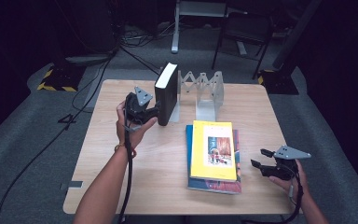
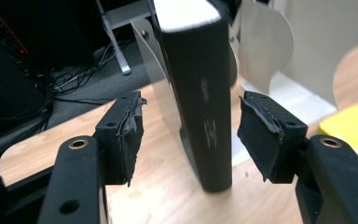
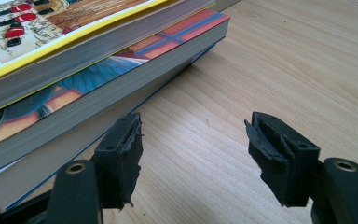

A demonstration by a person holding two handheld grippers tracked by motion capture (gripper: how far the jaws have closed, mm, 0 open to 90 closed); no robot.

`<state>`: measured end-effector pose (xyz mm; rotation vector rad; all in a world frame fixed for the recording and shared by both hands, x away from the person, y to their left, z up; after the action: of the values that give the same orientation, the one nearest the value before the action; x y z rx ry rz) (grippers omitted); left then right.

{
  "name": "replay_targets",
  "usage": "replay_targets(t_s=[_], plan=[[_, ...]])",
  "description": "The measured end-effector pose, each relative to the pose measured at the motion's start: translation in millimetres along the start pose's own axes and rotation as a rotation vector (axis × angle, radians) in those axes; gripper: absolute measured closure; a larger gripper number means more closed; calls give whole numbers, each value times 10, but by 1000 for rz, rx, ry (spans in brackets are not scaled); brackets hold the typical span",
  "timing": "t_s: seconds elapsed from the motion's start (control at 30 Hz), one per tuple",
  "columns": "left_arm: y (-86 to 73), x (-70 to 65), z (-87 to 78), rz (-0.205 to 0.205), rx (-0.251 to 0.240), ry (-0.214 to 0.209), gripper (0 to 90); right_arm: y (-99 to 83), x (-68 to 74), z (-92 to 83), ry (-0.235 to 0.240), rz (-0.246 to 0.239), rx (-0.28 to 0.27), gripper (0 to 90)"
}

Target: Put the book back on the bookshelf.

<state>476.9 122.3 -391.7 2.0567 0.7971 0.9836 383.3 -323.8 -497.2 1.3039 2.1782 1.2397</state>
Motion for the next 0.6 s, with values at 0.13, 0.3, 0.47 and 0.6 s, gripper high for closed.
replay_targets(t_s=[0.13,0.3,0.47,0.6], plan=[[-181,-110,-64,41,14,-39,395,9,20,6,1,-7,0,357],[-369,-229,-108,82,36,-88,391,15,40,8,2,-8,1,357],[-516,-323,-144,113,60,-127,386,9,58,27,6,-15,6,357],[-615,-426,-172,142,73,-156,381,15,74,38,10,-21,8,357]])
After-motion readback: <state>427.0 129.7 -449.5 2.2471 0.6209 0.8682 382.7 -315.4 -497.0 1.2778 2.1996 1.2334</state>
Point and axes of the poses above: each handheld gripper's, and its own axes: z roughly forward along the jaws, y roughly out of its top, x roughly to its left, the point moved 5 cm from there along z, roughly forward along the jaws, and after that the axes turned 15 degrees about z, right-handed, at the moved point
